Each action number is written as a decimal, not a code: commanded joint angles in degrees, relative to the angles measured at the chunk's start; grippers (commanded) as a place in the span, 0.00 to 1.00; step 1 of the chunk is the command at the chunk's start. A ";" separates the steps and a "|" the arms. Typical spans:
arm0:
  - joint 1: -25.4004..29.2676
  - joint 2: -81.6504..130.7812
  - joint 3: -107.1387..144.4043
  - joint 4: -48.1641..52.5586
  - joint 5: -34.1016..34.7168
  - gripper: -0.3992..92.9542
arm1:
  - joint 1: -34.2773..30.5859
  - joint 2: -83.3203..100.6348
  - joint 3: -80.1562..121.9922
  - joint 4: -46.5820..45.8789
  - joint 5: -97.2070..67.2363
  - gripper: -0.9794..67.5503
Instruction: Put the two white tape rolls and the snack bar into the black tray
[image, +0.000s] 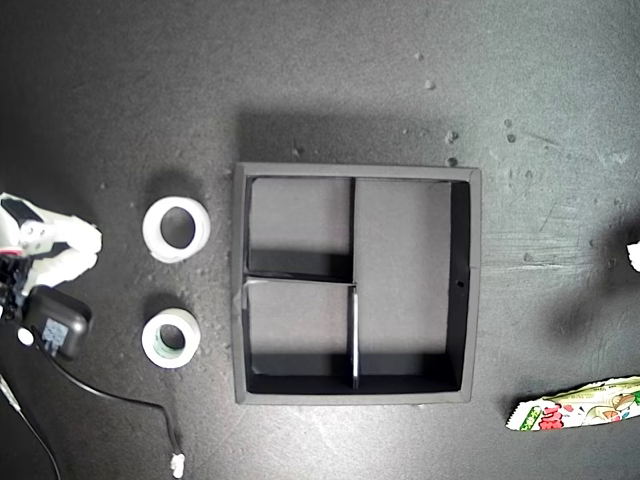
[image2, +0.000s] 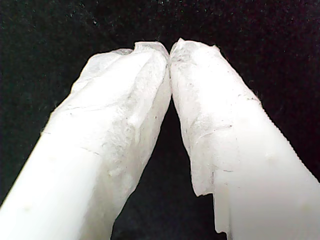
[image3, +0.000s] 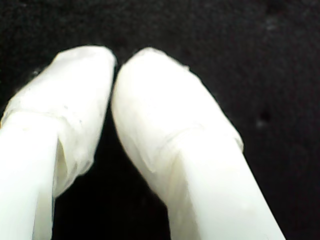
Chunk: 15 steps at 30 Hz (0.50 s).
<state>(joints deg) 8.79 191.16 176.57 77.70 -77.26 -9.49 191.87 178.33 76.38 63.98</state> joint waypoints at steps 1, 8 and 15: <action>1.58 2.81 3.25 2.29 -13.62 0.01 | 11.07 0.00 0.70 0.26 10.99 0.02; 1.58 2.81 3.25 2.29 -13.62 0.01 | 10.72 0.00 0.70 0.18 11.34 0.02; 1.67 2.81 3.25 2.29 -13.36 0.01 | 10.55 0.00 0.70 -0.26 11.60 0.02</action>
<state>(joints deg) 9.58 191.16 176.57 77.70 -90.44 1.14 191.78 178.33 76.99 75.32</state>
